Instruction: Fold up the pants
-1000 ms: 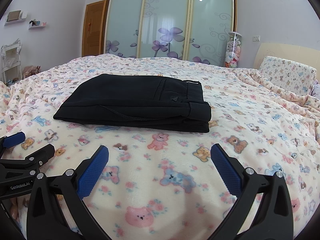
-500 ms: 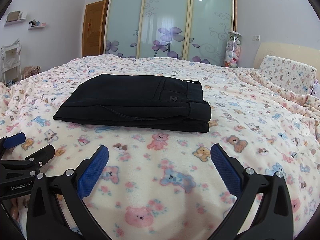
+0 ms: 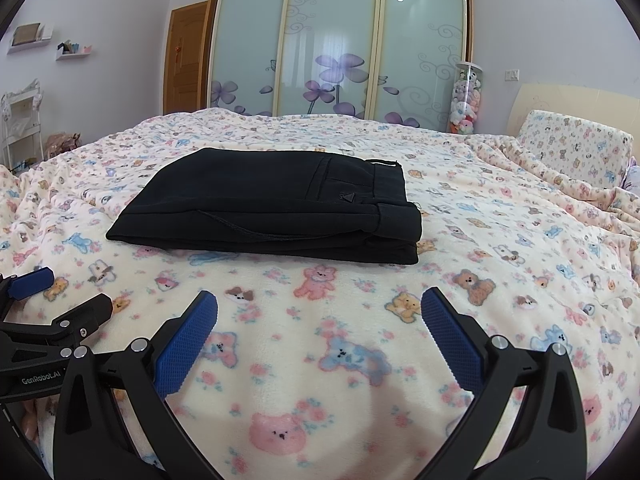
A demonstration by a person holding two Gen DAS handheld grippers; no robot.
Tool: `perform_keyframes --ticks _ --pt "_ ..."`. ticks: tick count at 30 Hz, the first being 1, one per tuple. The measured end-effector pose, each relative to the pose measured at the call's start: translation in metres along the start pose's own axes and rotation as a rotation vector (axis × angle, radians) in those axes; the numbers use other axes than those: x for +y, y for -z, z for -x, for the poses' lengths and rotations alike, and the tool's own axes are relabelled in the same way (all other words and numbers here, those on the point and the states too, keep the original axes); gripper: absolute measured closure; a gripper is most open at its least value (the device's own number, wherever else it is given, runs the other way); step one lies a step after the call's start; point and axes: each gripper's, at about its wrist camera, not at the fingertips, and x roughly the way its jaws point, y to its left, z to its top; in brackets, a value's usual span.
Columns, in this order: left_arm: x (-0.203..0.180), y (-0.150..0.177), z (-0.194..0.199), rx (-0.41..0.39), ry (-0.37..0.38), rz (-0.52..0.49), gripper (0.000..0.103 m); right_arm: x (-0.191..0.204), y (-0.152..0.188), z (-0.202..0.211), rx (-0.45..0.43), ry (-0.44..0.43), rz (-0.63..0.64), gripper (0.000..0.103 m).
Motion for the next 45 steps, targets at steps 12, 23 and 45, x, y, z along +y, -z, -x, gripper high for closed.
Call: perform_keyframes --ticks 12,23,45 --pt "0.000 -0.001 -0.001 0.002 0.001 0.000 0.002 0.000 0.000 0.000 0.000 0.000 0.000 0.001" --pt "-0.001 0.000 -0.002 0.008 0.008 -0.008 0.002 0.000 0.000 0.000 0.001 -0.001 -0.001 0.001" --pt "0.000 -0.007 -0.009 0.024 0.019 -0.093 0.002 0.000 0.000 0.000 0.003 -0.001 -0.003 0.001"
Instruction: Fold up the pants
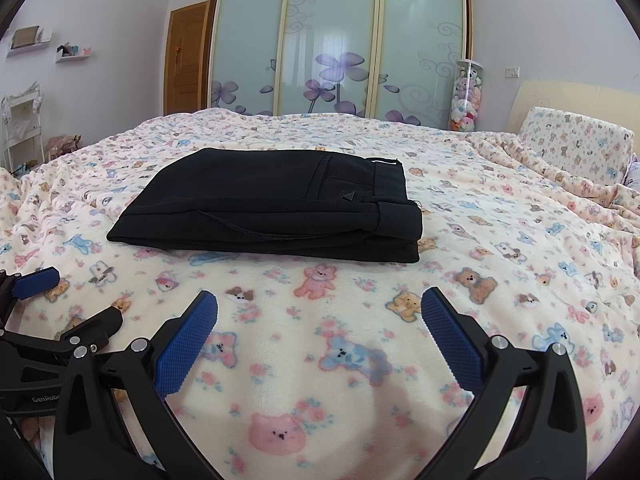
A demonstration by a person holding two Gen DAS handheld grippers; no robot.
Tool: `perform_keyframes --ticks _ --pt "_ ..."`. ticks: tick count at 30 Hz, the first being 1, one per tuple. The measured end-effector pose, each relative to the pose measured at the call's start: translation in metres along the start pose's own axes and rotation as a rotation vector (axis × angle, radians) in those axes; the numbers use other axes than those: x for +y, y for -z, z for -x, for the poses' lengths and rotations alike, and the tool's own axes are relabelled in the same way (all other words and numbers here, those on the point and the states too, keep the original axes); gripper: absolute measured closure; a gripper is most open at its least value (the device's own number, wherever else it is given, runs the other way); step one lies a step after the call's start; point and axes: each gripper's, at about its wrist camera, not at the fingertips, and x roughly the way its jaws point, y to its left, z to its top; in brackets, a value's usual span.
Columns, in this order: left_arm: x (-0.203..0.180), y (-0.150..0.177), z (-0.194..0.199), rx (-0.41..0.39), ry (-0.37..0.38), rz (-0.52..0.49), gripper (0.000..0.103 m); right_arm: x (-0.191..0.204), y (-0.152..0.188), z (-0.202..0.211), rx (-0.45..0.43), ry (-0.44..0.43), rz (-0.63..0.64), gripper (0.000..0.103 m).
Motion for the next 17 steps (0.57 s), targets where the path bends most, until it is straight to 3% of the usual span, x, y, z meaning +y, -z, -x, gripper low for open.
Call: perform_keyframes --ticks 17 --pt "-0.0041 -0.0001 0.0004 -0.013 -0.033 -0.029 0.002 -0.0008 -0.0004 -0.0003 0.000 -0.001 -0.001 0.001"
